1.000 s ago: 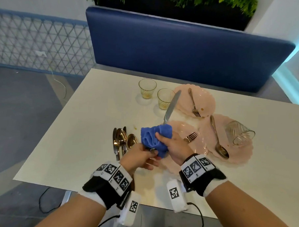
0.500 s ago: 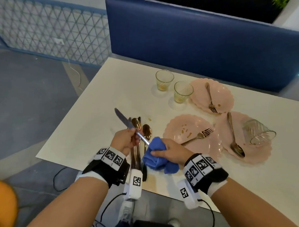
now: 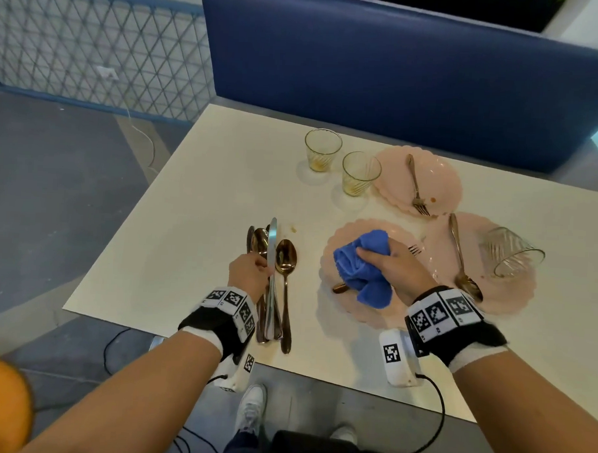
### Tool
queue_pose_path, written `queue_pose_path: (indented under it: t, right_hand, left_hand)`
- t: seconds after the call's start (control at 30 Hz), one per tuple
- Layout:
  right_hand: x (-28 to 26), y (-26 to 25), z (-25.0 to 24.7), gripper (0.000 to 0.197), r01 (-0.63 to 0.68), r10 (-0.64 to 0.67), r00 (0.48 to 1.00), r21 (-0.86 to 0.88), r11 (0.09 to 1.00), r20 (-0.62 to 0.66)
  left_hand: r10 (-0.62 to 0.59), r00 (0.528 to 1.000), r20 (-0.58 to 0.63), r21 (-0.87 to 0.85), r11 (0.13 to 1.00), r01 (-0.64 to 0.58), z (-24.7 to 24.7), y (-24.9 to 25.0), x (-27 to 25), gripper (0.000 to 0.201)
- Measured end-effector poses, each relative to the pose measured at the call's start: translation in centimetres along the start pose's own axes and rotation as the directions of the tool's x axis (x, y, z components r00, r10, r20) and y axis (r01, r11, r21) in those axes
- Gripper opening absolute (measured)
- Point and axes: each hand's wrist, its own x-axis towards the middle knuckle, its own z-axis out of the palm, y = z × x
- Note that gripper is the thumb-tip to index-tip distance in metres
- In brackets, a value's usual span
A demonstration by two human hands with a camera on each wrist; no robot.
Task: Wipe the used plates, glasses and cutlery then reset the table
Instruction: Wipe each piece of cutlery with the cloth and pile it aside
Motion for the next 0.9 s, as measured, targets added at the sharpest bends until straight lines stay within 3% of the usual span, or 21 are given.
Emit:
queue_pose_path:
  t: [0.07,0.17,0.33,0.47,0.53,0.67,0.77,0.83,0.9]
  right_hand:
    - [-0.2,0.0,-0.6,0.019,0.011,-0.011,1.000,0.025,1.000,-0.014]
    - [-0.2,0.4,-1.6,0.022,0.020,-0.016,0.998,0.065,0.998,-0.058]
    - [-0.4,0.2,-4.0,0.018,0.009,0.005,0.993,0.125,0.992,-0.115]
    - [-0.5,0.4,-6.6,0.014,0.035,-0.002,0.980,0.161,0.986,-0.197]
    - [-0.6,0.6,-7.6,0.010,0.033,0.007,0.977,0.182,0.983,-0.212]
    - [-0.9,1.7,-9.0,0.035,0.001,0.044,0.960,0.161,0.987,-0.277]
    - [-1.5,2.7,-9.7,0.030,-0.022,0.062,0.957,0.141,0.990,-0.282]
    - [-2.0,3.2,-10.2,0.022,-0.029,0.065,0.955,0.130,0.991,-0.289]
    - [-2.3,3.8,-10.6,0.026,-0.036,0.070,0.950,0.118,0.992,-0.304]
  left_hand:
    - [-0.033,0.998,-0.052,-0.054,0.998,0.030,0.2,0.3,-0.2,0.013]
    - [0.004,0.995,-0.100,0.028,1.000,-0.001,0.2,0.8,-0.4,0.018]
    - [0.038,0.993,-0.114,0.074,0.997,-0.030,0.4,1.8,-0.6,0.010]
    - [0.193,0.972,-0.132,0.166,0.971,-0.171,2.2,4.3,-1.2,0.010]
    - [0.322,0.944,-0.066,0.217,0.928,-0.302,4.1,5.5,-1.8,0.010]
    - [0.470,0.850,0.237,0.319,0.789,-0.525,9.0,7.3,-2.6,0.024]
    - [0.429,0.818,0.382,0.449,0.688,-0.570,11.8,8.1,-2.8,0.039]
    - [0.389,0.831,0.398,0.536,0.636,-0.555,12.5,8.8,-2.7,0.037]
    - [0.319,0.853,0.414,0.568,0.641,-0.516,12.9,9.2,-2.4,0.030]
